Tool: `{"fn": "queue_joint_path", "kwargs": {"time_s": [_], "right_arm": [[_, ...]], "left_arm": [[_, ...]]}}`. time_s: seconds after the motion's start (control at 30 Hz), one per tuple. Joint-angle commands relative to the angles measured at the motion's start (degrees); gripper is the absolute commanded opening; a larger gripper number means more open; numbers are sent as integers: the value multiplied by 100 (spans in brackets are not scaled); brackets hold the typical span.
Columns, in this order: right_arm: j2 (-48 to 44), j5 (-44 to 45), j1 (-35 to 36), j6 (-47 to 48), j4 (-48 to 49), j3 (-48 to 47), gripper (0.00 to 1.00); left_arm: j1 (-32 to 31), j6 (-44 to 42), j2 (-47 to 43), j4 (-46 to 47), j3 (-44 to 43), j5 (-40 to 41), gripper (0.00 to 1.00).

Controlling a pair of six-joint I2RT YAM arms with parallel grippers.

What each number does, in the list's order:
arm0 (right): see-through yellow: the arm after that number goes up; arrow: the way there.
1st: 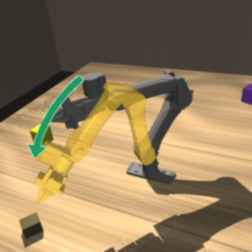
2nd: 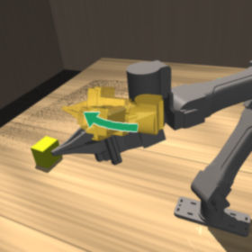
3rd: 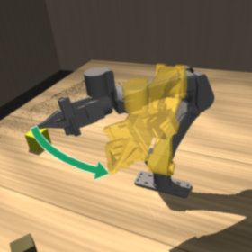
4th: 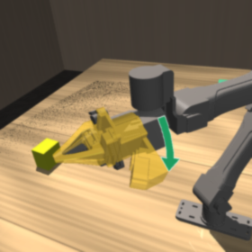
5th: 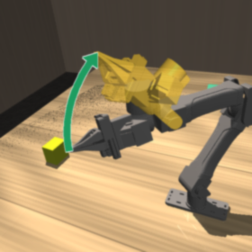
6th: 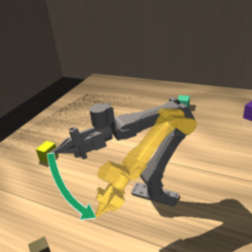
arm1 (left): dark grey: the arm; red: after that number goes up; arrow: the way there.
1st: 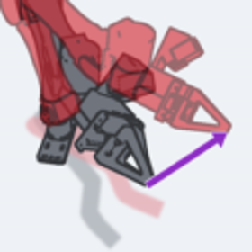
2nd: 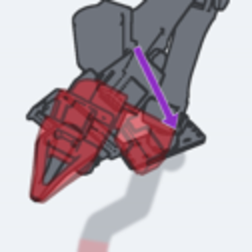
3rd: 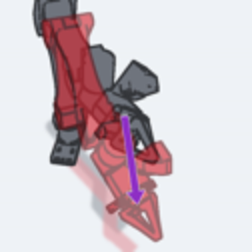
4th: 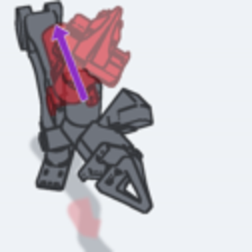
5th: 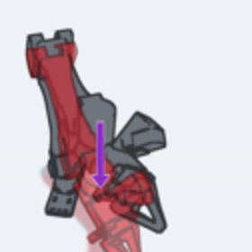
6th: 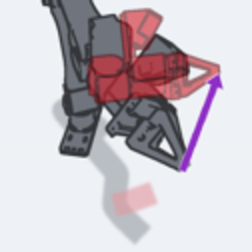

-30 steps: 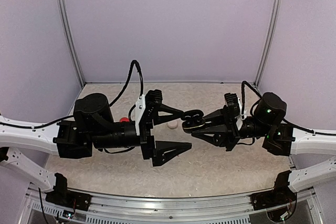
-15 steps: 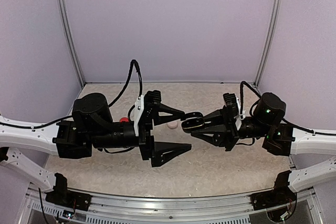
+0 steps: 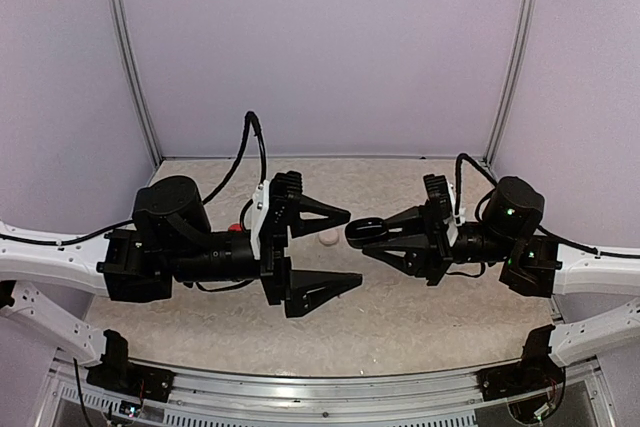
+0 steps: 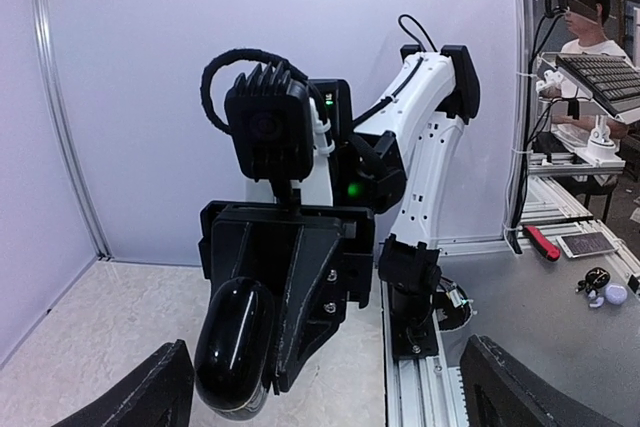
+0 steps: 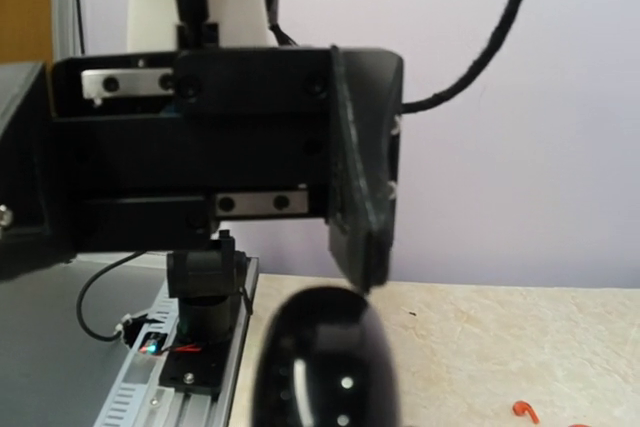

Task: Insert the wireless bluetooth earbuds into the charging case
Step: Close the charging case with the earbuds.

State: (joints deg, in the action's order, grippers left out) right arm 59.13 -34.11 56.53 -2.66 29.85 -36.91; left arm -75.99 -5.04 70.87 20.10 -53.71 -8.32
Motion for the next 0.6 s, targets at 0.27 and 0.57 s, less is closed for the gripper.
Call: {"fn": "queue_joint_path", "kwargs": {"time_s": [0.27,0.57], "right_arm": [[11,546,-495,-724,-354,-186,0],[417,327,-1797,-1361,-1141,-462,0]], "left_arm": [[27,283,-223,336,308,1004,99],[873,1322,-311,132,437,1272,99]]}}
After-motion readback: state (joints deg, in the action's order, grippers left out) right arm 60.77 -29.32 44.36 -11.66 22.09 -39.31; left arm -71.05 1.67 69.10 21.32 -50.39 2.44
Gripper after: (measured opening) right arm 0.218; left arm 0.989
